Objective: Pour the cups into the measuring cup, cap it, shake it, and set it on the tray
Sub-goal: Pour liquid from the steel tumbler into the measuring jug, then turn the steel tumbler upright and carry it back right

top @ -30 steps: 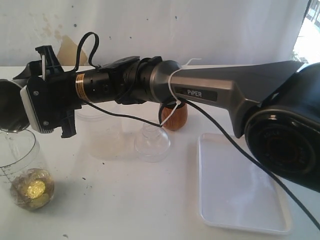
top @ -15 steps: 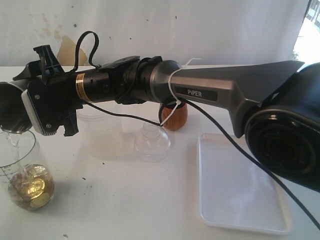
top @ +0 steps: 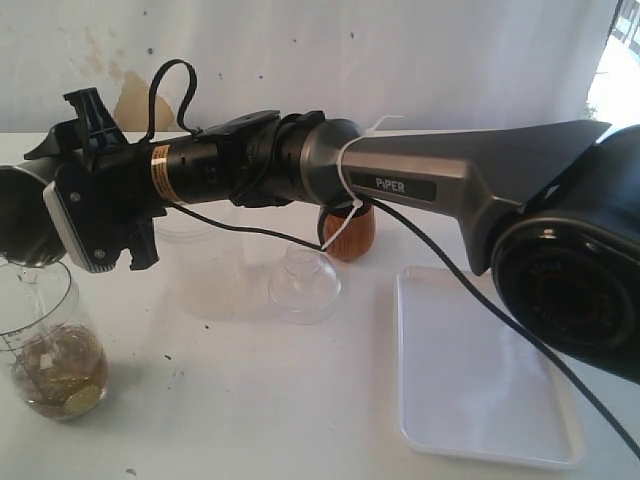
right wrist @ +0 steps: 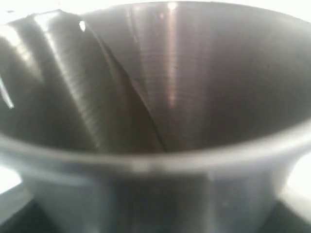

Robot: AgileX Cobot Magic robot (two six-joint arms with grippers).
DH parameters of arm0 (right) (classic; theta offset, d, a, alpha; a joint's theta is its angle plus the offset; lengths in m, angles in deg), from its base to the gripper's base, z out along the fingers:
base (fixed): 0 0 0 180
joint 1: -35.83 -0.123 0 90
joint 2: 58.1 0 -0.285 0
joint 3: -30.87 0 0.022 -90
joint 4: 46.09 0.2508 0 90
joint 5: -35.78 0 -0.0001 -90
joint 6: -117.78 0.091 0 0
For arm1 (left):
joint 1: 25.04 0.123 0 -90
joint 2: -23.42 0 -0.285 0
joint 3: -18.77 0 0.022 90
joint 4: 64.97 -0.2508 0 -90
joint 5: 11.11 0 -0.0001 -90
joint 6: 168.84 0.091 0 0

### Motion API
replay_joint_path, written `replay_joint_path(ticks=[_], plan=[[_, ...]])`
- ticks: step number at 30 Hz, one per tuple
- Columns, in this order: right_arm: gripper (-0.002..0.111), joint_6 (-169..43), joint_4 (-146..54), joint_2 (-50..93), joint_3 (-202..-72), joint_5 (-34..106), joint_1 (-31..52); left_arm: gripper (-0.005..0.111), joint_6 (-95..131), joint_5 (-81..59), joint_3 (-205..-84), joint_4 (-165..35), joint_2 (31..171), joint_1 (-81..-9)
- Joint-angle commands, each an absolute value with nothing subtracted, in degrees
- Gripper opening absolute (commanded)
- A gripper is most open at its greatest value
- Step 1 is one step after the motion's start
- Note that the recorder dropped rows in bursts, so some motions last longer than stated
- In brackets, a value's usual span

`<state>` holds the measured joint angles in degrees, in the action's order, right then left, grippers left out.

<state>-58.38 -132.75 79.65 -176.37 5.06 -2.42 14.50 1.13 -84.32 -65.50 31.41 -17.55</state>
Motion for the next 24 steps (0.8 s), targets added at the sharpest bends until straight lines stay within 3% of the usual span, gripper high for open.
replay_joint_path(ticks=[1, 24], plan=[[0.0, -59.5, -131.6, 78.4, -177.1, 5.1, -2.4, 0.0, 14.6, 0.5, -84.0, -65.4, 31.2, -17.8], [0.0, -60.0, -131.6, 78.4, -177.1, 6.1, -2.4, 0.0, 14.6, 0.5, -84.0, -65.4, 31.2, -17.8]])
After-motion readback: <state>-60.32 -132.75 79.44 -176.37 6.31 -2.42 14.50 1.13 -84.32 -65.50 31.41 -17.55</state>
